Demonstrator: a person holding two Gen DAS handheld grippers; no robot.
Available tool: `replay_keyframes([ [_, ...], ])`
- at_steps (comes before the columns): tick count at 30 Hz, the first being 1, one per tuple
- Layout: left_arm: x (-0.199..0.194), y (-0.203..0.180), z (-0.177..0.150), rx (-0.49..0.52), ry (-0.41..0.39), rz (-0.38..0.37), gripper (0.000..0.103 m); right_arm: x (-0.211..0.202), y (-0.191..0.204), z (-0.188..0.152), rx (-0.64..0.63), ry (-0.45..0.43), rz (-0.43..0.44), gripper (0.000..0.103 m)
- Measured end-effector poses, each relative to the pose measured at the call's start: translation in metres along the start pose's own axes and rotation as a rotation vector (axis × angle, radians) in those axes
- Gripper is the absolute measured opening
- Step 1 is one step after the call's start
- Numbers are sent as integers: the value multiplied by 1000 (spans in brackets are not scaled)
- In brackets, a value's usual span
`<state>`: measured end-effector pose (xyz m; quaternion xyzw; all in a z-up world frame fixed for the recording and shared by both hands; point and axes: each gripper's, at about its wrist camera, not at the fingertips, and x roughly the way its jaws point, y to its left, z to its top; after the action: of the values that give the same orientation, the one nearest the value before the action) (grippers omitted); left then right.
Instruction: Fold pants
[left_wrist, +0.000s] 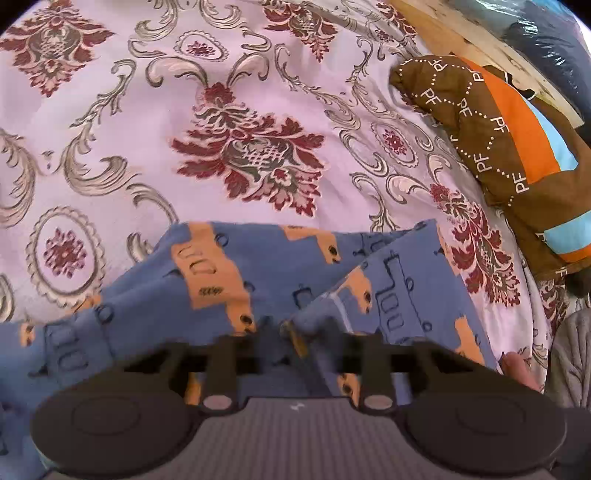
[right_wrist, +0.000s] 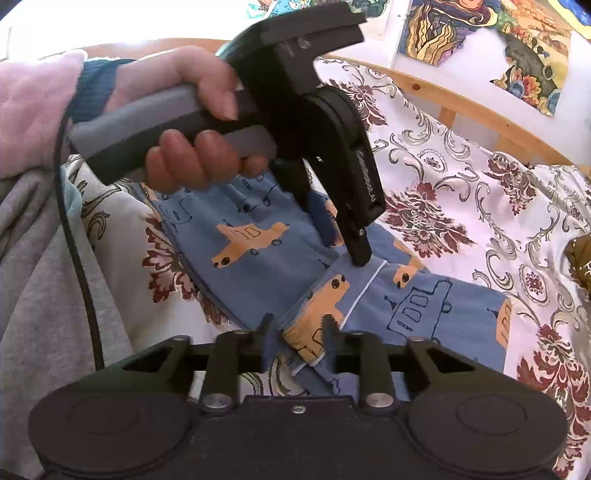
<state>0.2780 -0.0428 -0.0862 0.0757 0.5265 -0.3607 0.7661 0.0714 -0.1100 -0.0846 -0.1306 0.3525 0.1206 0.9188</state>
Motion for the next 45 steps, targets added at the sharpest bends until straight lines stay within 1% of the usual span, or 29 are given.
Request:
replay_keyframes([
  [1, -2, 0, -2, -5, 0, 9, 54, 2, 1, 0, -2, 9, 4, 42],
  [3, -3, 3, -5, -18, 18, 16, 54, 7, 5, 1, -13, 27, 8, 45],
  [5, 1, 8, -6, -53, 40, -3, 54, 12, 9, 1, -26, 45, 4, 46],
  [7, 4, 12, -5, -79, 55, -25, 53, 15, 12, 0, -40, 59, -9, 46],
  [8, 5, 13, -5, -81, 54, -31, 52, 16, 13, -1, -44, 65, -14, 43],
  [9, 4, 12, -4, -74, 49, -36, 47, 17, 13, -1, -45, 67, -21, 36],
  [10, 4, 11, -4, -68, 43, -41, 42, 17, 13, -1, -44, 65, -22, 33],
  [12, 4, 8, -4, -57, 32, -43, 37, 16, 13, -2, -45, 59, -23, 24],
  [14, 5, 7, -2, -52, 26, -51, 31, 15, 12, -1, -40, 50, -24, 22],
  [15, 7, 7, -2, -55, 30, -61, 24, 14, 11, -1, -38, 47, -24, 20],
  [16, 9, 7, -1, -59, 36, -72, 20, 14, 11, -1, -36, 45, -24, 20],
  [17, 11, 7, 0, -61, 39, -74, 20, 13, 11, -1, -34, 44, -25, 19],
  [18, 11, 7, 0, -60, 40, -72, 17, 12, 10, 0, -31, 41, -25, 19],
  [19, 11, 8, 0, -62, 39, -76, 14, 11, 10, 0, -30, 38, -25, 19],
  [21, 9, 10, -1, -85, 32, -94, 11, 9, 9, 2, -30, 28, -28, 18],
  [24, 6, 12, 0, -94, 22, -99, 9, 5, 9, 5, -30, 16, -29, 17],
  [29, 2, 10, 0, -89, 19, -74, 8, 3, 11, 11, -34, 3, -21, 15],
  [36, -16, 10, 0, -62, -32, -45, 8, 3, 16, 24, -31, -23, 4, 14],
  [41, -29, 17, -3, -49, -41, 12, 8, 9, 25, 36, -41, -39, 40, 14],
  [45, -38, 30, -4, -62, -45, 63, 8, 21, 35, 47, -51, -43, 82, 14],
])
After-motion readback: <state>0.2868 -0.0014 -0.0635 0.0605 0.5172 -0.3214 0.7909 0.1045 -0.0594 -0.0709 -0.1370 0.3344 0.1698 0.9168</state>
